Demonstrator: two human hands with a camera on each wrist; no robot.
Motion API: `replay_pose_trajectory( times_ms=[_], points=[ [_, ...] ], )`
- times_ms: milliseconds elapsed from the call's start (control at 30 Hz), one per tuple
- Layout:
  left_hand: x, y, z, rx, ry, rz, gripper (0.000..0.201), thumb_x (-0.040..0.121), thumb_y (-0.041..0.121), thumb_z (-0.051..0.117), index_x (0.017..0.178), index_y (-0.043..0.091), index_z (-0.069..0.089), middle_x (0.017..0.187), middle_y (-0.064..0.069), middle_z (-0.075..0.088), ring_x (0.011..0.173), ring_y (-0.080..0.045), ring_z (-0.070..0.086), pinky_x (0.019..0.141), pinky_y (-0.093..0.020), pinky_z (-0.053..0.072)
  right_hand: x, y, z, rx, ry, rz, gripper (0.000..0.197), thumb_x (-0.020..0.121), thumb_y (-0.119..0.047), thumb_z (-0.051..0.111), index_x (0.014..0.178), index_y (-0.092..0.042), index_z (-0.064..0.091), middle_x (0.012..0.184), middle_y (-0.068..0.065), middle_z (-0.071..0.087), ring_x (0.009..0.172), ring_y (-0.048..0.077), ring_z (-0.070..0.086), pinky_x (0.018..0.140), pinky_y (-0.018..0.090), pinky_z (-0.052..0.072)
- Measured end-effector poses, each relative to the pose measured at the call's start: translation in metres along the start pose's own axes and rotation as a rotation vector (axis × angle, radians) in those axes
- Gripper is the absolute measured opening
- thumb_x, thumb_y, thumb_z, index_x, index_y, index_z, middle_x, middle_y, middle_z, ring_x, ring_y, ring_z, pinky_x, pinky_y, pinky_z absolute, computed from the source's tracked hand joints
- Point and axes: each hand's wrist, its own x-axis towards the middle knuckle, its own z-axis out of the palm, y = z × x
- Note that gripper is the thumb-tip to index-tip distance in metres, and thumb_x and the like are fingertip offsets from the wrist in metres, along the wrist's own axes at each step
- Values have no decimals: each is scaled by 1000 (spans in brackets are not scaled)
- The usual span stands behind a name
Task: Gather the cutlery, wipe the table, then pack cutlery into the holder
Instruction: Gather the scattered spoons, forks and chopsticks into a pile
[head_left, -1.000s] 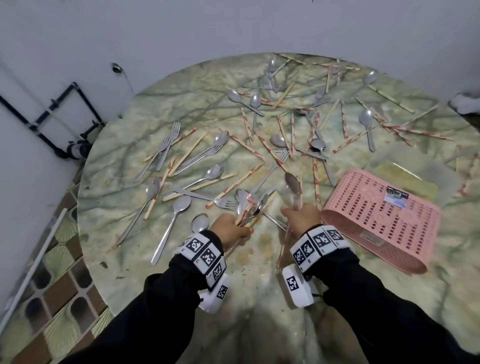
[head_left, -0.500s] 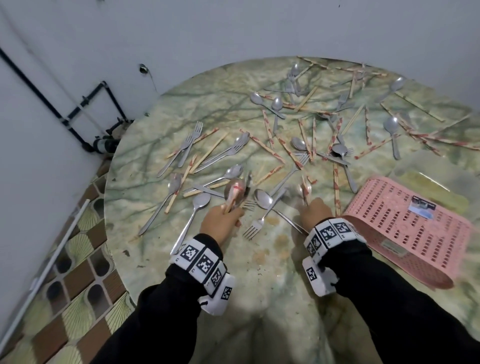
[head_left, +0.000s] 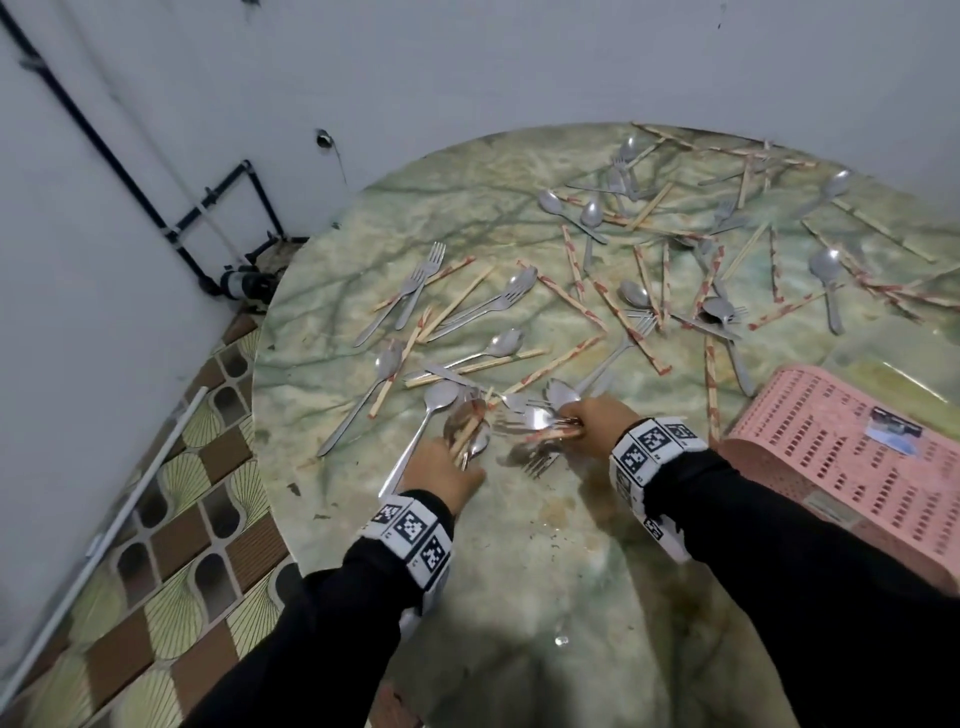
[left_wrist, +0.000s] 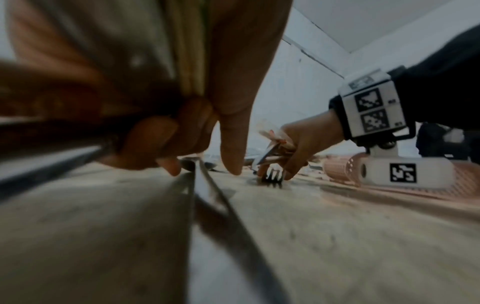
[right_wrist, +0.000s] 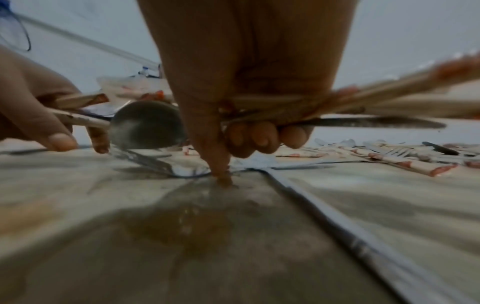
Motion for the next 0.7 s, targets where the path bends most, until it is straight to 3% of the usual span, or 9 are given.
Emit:
replay_pose_trajectory(
  times_ms=[67, 167, 233, 367, 467, 567, 700],
  points=[
    [-1, -4, 1, 152, -27, -14, 39, 79, 29, 69, 107, 9, 51, 99, -7, 59, 93, -25, 59, 76, -27, 44, -1, 0, 3, -49, 4, 11, 22, 84, -27, 57, 106, -22, 59, 89, 3, 68, 82, 24, 63, 77, 28, 51],
    [0, -6, 1, 240, -16, 1, 38, 83, 29, 67, 110, 5, 54, 109, -11, 61, 101, -27, 59, 75, -26, 40, 4, 0, 3, -159, -46, -25, 20, 84, -20, 56, 103, -17, 61, 97, 8, 67, 94, 29, 63, 85, 32, 50],
    [0, -7, 2, 262, -21, -2, 36, 84, 28, 65, 109, 4, 56, 109, -12, 62, 100, -27, 60, 75, -27, 42, 8, 0, 2, -259, -86, -59, 22, 88, -17, 54, 109, -15, 61, 107, 10, 64, 102, 30, 61, 88, 31, 46],
    [-1, -7, 5, 268, -51, -6, 28, 87, 23, 60, 108, 4, 62, 106, -13, 66, 97, -28, 63, 76, -26, 44, 12, 6, 0, -413, -141, -196, 35, 94, -25, 48, 127, -15, 51, 126, 10, 48, 119, 27, 49, 97, 34, 39],
    [-6, -7, 5, 267, -51, 32, 27, 91, 22, 53, 111, 5, 61, 108, -14, 65, 99, -30, 62, 85, -30, 47, 8, 12, -1, -498, -108, -277, 38, 97, -26, 39, 135, -20, 41, 135, 6, 40, 126, 23, 40, 101, 34, 33],
    [-15, -4, -2, 158, 5, 53, 24, 94, 23, 47, 109, 9, 58, 104, -13, 65, 96, -31, 61, 84, -35, 49, 4, 18, -4, -412, 23, -360, 34, 96, -21, 40, 131, -20, 44, 127, 5, 53, 119, 21, 49, 97, 29, 34],
    [-24, 5, -25, -31, 121, 91, 25, 95, 23, 46, 110, 6, 58, 101, -14, 65, 93, -29, 61, 78, -32, 48, -1, 17, -20, -105, 196, -369, 26, 92, -18, 53, 117, -12, 58, 106, 12, 67, 96, 30, 62, 80, 31, 41]
  ],
)
